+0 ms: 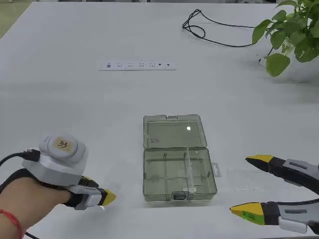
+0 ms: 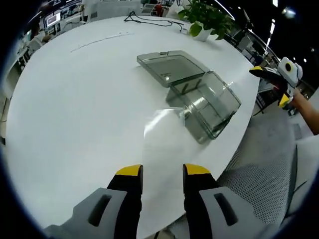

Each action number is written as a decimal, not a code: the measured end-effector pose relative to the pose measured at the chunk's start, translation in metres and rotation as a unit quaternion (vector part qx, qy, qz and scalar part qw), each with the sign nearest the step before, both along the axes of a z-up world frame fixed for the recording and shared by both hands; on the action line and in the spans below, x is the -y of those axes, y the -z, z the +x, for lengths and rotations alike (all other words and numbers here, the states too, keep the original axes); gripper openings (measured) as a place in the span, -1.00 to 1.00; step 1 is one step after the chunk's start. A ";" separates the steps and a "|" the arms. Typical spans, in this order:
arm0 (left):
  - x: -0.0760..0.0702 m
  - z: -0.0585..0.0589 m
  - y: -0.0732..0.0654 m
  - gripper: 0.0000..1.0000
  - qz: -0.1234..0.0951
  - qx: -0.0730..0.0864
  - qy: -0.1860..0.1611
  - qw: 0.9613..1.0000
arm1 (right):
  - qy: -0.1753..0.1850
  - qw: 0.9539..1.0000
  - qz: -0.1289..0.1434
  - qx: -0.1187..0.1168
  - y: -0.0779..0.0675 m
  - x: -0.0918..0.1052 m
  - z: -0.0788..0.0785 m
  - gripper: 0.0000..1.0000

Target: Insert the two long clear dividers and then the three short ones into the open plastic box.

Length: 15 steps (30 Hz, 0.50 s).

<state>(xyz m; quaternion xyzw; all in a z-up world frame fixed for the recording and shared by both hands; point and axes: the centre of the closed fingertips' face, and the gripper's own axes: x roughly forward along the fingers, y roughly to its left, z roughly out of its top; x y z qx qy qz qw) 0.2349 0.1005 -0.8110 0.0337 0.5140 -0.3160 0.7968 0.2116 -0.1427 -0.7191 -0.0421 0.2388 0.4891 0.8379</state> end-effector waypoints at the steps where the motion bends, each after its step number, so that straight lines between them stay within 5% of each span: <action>1: 0.001 0.000 -0.004 -0.40 -0.007 0.003 -0.004 1.000 | -0.001 1.000 -0.001 0.000 0.000 -0.001 0.000 0.53; 15: 0.027 0.007 -0.047 -0.40 -0.090 0.045 -0.029 0.995 | 0.001 1.000 -0.001 -0.001 -0.013 -0.016 0.006 0.48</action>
